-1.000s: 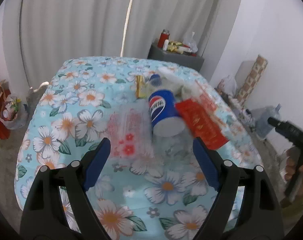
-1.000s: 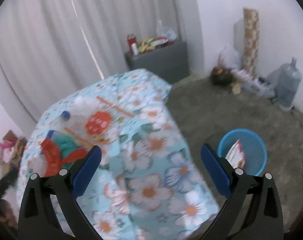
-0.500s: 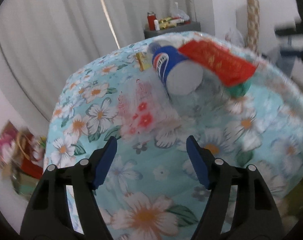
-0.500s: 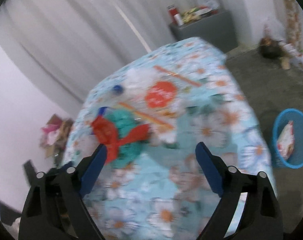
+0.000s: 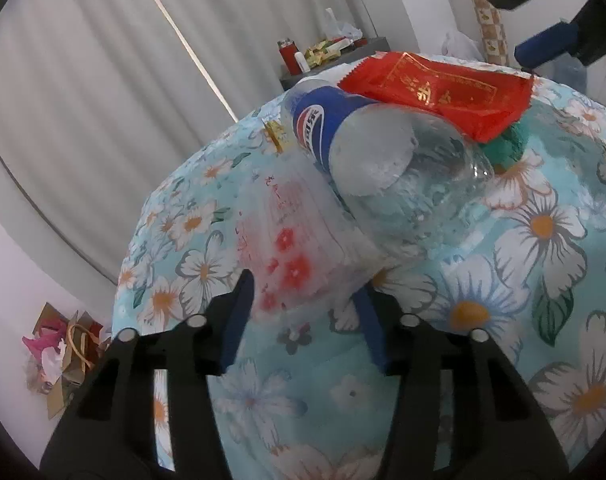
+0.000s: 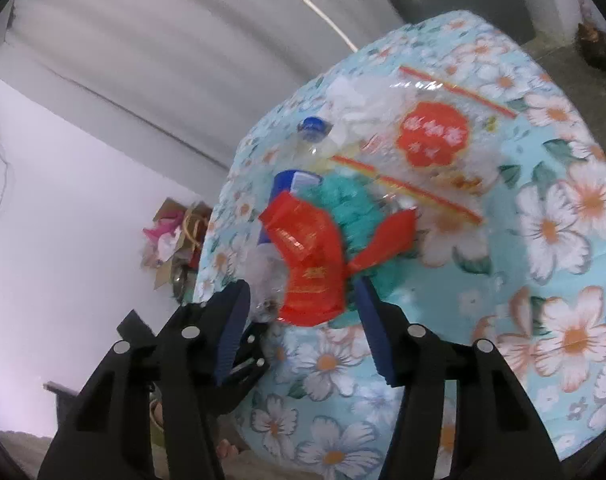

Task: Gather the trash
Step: 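Grasp the clear plastic bag with the left gripper, then grasp the red packet with the right gripper while the left gripper lifts the plastic bag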

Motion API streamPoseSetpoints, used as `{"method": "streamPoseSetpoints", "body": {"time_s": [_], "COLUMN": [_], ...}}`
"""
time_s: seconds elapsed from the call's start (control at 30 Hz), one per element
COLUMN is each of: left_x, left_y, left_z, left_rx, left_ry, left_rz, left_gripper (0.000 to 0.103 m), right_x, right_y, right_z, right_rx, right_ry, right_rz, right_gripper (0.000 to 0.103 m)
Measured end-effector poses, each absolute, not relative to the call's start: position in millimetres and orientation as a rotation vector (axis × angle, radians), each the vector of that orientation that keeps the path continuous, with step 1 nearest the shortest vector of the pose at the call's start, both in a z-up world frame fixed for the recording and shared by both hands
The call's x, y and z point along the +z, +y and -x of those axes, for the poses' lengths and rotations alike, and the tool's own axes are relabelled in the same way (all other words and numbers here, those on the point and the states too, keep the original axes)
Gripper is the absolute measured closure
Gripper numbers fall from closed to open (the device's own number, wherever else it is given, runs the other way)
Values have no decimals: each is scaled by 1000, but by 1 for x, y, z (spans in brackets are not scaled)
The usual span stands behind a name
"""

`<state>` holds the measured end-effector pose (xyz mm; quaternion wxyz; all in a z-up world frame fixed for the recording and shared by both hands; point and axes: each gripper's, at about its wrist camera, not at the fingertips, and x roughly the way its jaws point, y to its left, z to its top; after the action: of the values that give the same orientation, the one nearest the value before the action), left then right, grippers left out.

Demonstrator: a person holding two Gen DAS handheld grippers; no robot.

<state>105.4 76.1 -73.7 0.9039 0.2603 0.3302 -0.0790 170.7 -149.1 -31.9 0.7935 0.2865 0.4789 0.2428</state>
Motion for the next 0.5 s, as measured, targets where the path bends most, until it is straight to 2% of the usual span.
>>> {"method": "streamPoseSetpoints", "body": {"time_s": [0.13, 0.23, 0.5], "left_x": [-75, -73, -67], "left_y": [82, 86, 98], "left_z": [-110, -109, -109], "left_rx": [-166, -161, -154], "left_ry": [689, 688, 683], "left_rz": [-491, -453, -363], "left_gripper": [77, 83, 91], "right_x": [-37, -39, -43], "right_y": [-137, -131, -125], "right_z": [-172, -171, -169], "right_rx": [535, 537, 519], "right_ry": [1064, 1083, 1103], "right_rz": [-597, -575, -534], "right_gripper": [59, 63, 70]}}
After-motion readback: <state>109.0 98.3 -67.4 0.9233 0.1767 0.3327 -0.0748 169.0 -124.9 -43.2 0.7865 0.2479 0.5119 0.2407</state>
